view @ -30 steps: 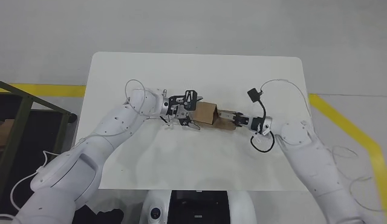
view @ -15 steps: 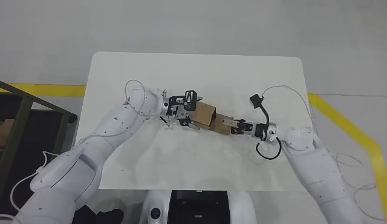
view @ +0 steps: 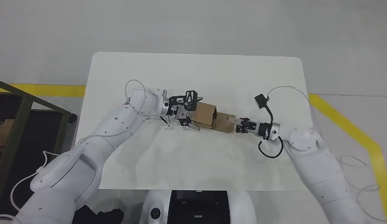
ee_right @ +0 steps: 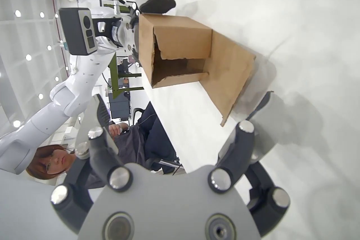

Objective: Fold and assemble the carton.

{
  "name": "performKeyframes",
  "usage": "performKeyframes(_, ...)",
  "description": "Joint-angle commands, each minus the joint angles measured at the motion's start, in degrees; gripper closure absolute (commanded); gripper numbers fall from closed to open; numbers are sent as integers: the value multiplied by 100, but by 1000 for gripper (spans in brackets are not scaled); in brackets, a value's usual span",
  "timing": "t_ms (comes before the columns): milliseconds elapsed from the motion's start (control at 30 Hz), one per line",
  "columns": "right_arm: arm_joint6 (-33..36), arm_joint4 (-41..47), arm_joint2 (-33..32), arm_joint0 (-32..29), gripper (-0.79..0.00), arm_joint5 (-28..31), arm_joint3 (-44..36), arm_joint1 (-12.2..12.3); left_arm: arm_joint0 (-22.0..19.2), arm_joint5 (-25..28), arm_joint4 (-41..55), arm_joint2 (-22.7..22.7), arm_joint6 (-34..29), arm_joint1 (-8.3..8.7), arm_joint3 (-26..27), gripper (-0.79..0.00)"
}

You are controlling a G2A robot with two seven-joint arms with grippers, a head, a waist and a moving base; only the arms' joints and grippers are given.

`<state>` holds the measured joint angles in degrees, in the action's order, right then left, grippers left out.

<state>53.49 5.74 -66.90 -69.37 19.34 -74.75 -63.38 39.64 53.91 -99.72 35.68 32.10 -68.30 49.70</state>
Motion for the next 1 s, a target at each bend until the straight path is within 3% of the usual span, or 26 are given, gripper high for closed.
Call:
performKeyframes(0, -8, -2, 34, -6, -785, -5, 14, -4, -2, 5, -1, -6, -5, -3, 4, -785)
performKeyframes(400, 375, 694, 561, 499, -779, 430, 780, -182, -2, -24, 1, -12, -9, -9, -9, -785)
performKeyframes(467, 394, 763, 614, 567, -736, 506, 864, -205, 1, -27, 5, -9, 5, -8, -5, -785)
performKeyframes(500, 385, 778, 639, 589, -594, 545, 878, -215, 1, -27, 2, -9, 9, -7, -6, -785)
performKeyframes(567, 386, 806, 666, 613, -480, 624, 870, -226, 2, -27, -3, -9, 15, -6, -5, -785)
performKeyframes(833, 271, 735, 619, 503, -496, 737, 516, -202, 6, -26, -11, -6, 23, -1, -2, -785)
performKeyframes(967, 172, 609, 613, 458, -579, 664, 350, -189, 7, -13, -14, -8, 21, 1, -1, -785)
